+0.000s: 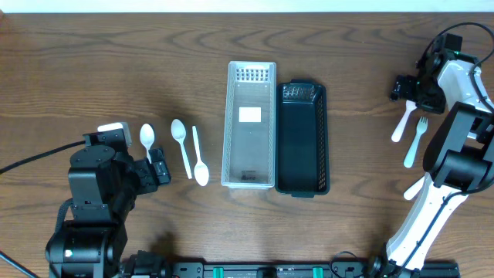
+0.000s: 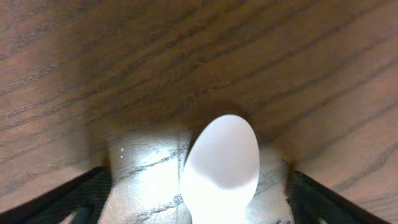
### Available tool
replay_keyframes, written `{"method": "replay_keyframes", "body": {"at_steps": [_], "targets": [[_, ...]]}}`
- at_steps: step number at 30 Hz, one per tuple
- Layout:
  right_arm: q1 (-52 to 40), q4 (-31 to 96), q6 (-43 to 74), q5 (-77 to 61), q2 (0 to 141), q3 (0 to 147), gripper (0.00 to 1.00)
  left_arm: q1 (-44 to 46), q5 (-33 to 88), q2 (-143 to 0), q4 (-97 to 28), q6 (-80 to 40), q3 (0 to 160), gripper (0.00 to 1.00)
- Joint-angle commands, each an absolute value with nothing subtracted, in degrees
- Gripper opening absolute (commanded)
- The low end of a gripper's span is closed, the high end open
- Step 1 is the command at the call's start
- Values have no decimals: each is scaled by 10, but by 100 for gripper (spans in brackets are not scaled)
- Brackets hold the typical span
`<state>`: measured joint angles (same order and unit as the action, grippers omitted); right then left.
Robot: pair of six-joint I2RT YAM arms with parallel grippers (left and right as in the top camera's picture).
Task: Pack container
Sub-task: 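Move the right gripper over the white spoon and grasp it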
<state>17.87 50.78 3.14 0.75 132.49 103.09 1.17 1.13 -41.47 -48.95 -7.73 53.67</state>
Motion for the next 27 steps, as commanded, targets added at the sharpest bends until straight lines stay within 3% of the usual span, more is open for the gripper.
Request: {"method": "replay_keyframes", "body": {"at_steps": [1, 8, 27], "targets": [[183, 508, 27, 4, 1354, 1031, 82, 8, 10, -416, -491, -83, 545, 98], [183, 506, 27, 4, 1354, 1031, 55, 8, 10, -416, -491, -83, 545, 98], [183, 505, 30, 4, 1354, 1031, 36, 8, 10, -416, -493, -83, 545, 98]]}}
